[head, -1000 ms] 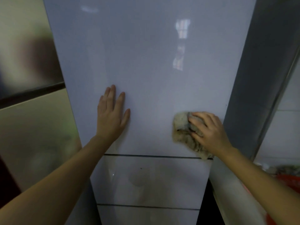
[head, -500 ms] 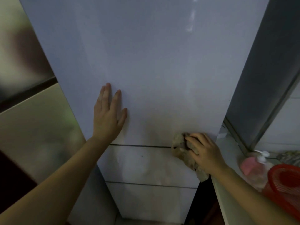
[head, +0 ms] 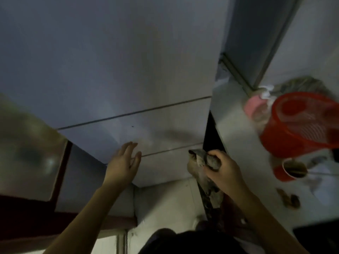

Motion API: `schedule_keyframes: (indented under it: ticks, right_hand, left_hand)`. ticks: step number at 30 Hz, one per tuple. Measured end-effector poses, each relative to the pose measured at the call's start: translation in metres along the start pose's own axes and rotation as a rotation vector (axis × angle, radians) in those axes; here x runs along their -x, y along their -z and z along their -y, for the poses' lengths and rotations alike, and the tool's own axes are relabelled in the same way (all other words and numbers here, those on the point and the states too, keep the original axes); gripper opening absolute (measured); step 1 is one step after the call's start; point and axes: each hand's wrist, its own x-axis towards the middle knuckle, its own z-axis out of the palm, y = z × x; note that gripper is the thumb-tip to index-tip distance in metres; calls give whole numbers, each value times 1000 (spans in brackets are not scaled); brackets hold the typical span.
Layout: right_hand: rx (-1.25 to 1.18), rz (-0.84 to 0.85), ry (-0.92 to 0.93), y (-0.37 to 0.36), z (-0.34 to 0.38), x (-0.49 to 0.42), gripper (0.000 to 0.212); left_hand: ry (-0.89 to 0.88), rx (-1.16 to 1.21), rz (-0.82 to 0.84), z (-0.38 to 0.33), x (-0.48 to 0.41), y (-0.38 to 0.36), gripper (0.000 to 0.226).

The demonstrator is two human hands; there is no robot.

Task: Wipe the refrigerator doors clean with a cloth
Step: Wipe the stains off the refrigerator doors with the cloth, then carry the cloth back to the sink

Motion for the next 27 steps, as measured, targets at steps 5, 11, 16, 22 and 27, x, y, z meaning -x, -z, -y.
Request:
schedule_keyframes:
  ticks: [5, 11, 16, 22, 27]
  right_hand:
    - [-10, -73, -292, -3, -25, 61, 34]
    - [29, -267, -563, -22, -30, 138, 39]
    - [95, -489, -845, -66, -3, 199, 39]
    - [1, -806, -1101, -117, 40, 276, 33]
    - [-59, -1053, -1224, -159, 71, 348, 32]
  left_hand:
    - [25, 58, 277, 5, 4, -59, 29]
    - [-10, 135, 560, 12, -9, -107, 21]
    - [-262, 101, 787, 7, -12, -128, 24]
    - [-566, -23, 1001, -18, 2, -134, 27]
    - [-796, -123, 1100, -44, 37, -144, 22]
